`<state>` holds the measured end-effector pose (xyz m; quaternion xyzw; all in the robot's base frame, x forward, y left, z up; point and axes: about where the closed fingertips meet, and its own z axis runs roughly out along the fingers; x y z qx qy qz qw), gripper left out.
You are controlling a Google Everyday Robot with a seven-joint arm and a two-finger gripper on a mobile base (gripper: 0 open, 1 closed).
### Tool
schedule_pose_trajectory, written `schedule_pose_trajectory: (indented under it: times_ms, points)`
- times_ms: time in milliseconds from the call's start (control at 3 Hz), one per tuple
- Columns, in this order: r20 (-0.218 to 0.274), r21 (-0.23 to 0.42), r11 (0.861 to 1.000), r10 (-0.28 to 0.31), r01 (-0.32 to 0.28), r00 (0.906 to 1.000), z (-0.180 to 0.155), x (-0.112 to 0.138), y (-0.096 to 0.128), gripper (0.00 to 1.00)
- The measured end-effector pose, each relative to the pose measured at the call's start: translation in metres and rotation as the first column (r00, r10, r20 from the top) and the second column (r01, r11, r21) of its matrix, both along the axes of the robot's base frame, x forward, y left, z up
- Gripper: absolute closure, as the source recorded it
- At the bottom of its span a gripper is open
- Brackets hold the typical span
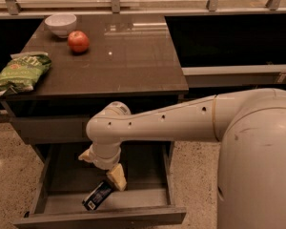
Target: Pick rxbar blueberry from middle drawer and place on counter
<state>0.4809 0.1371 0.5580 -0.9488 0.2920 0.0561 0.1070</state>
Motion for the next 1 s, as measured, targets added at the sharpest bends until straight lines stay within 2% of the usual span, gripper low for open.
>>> schedule_pose_trajectory:
  times_ms: [333,667,1000]
  points:
    - [0.003,0.0,1.0,0.004,-0.004,1.0,0.001,0.0,0.0,0.0]
    - [-0.008,-0.067,0.996,0.063,-0.063,0.998,-0.022,0.001,0.008,0.0]
    - [0.003,-0.125,0.97,0.21,-0.208,0.9777,-0.068,0.003,0.022,0.0]
